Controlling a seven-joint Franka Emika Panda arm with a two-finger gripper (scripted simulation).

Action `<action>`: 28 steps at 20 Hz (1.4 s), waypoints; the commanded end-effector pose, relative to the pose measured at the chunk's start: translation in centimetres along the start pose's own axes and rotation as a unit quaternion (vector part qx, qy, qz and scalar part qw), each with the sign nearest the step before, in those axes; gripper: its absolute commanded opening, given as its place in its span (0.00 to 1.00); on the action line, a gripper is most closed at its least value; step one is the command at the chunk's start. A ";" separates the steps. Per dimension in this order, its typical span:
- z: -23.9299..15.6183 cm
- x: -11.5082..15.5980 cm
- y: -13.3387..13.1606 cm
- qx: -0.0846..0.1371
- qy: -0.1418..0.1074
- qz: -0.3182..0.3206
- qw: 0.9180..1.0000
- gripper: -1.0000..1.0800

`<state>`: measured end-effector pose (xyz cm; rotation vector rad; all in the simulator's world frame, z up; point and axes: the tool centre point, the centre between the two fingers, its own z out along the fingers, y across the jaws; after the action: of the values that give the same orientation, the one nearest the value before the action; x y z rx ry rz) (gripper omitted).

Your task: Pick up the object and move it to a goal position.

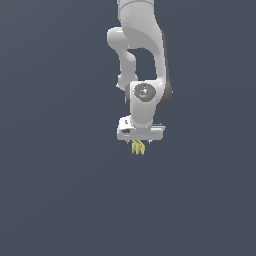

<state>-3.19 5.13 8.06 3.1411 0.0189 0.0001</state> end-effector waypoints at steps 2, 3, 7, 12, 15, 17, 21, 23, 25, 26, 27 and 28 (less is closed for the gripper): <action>1.7 -0.1 0.0 0.000 0.000 0.000 1.000 0.96; 2.2 -0.1 0.0 0.000 0.000 0.001 1.000 0.96; 3.6 -0.1 0.0 0.000 0.000 0.001 1.000 0.96; 4.0 -0.1 0.0 0.000 0.000 0.001 1.000 0.00; 4.0 -0.1 0.0 0.000 0.000 0.001 1.000 0.00; 4.0 -0.1 0.0 0.000 0.000 0.001 1.000 0.00; 4.0 -0.1 0.0 0.000 0.000 0.001 1.000 0.00; 3.9 0.0 -0.1 0.000 0.000 0.001 1.000 0.00; 3.8 -0.1 0.0 0.000 0.000 0.001 1.000 0.00; 3.6 -0.1 0.1 0.000 0.000 0.001 1.000 0.00; 3.4 -0.2 0.2 0.000 0.000 0.001 1.000 0.00; 3.2 -0.3 0.4 0.000 0.000 0.001 1.000 0.00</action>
<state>-3.40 4.93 4.57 3.1418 0.0162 -0.0001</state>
